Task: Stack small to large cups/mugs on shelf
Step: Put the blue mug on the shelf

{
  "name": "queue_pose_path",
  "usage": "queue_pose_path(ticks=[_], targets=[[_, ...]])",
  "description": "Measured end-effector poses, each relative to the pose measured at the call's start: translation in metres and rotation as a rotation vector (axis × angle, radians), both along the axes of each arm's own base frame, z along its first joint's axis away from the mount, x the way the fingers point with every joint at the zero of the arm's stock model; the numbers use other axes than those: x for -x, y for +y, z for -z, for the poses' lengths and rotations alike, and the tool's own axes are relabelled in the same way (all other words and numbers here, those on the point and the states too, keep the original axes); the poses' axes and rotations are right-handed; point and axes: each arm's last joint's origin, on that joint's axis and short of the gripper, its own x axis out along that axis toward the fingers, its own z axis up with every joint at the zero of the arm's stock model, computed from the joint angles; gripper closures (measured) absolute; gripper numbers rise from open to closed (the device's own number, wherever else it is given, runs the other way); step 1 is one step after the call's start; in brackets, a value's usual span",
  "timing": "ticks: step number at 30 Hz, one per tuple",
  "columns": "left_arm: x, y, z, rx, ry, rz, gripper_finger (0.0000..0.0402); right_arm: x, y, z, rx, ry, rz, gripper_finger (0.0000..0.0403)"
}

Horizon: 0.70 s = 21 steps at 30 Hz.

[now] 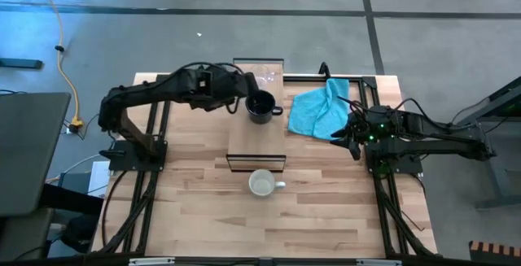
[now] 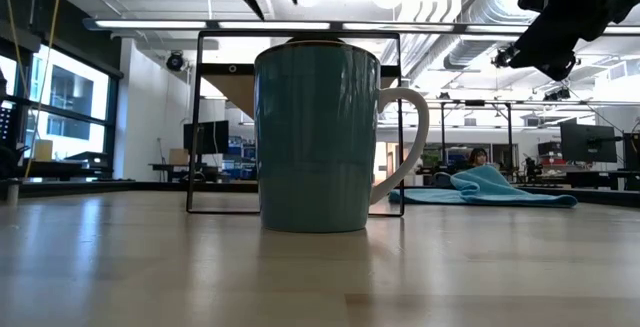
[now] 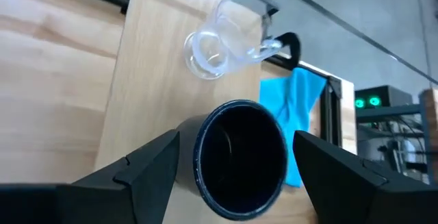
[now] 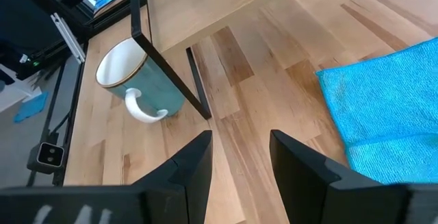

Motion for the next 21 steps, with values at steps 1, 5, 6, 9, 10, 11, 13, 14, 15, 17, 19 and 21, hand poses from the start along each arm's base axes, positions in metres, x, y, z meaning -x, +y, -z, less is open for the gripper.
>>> queue_pose_path(ticks=[1,5,6,9,10,11,13,14,15,17,19,21], targets=[[0.003,0.000,-0.003,-0.013,0.000,0.008,0.0130,0.000,0.000,0.000,-0.004,0.000,0.003,0.0266],[0.013,-0.002,-0.012,-0.062,0.023,0.050,0.0130,0.000,0.000,0.000,-0.014,0.000,0.002,0.0266],[0.015,-0.003,-0.014,-0.075,0.032,0.062,0.0130,0.000,0.000,0.000,-0.017,-0.001,-0.003,0.0266],[0.022,-0.004,-0.020,-0.119,0.063,0.103,0.0131,0.000,0.001,0.000,-0.025,-0.002,-0.017,0.0266],[0.024,-0.004,-0.022,-0.137,0.076,0.114,0.0131,0.000,0.001,0.000,-0.029,-0.003,-0.023,0.0266],[0.027,-0.005,-0.024,-0.155,0.089,0.128,0.0131,0.000,0.001,0.000,-0.030,-0.003,-0.024,0.0266],[0.032,-0.006,-0.029,-0.196,0.122,0.156,0.0131,0.000,0.001,0.000,-0.036,-0.003,-0.021,0.0266],[0.035,-0.006,-0.031,-0.215,0.138,0.172,0.0131,0.000,0.001,0.000,-0.040,-0.005,-0.018,0.0266],[0.037,-0.007,-0.033,-0.232,0.156,0.189,0.0131,0.000,0.001,-0.001,-0.044,-0.011,-0.015,0.0266],[0.042,-0.007,-0.036,-0.265,0.189,0.225,0.0131,-0.001,0.001,-0.002,-0.042,-0.028,-0.016,0.0266],[0.046,-0.008,-0.039,-0.290,0.223,0.264,0.0131,-0.002,0.001,-0.004,-0.047,-0.048,-0.011,0.0266],[0.051,-0.010,-0.041,-0.312,0.262,0.303,0.0131,-0.003,0.001,-0.005,-0.050,-0.063,-0.009,0.0266]])
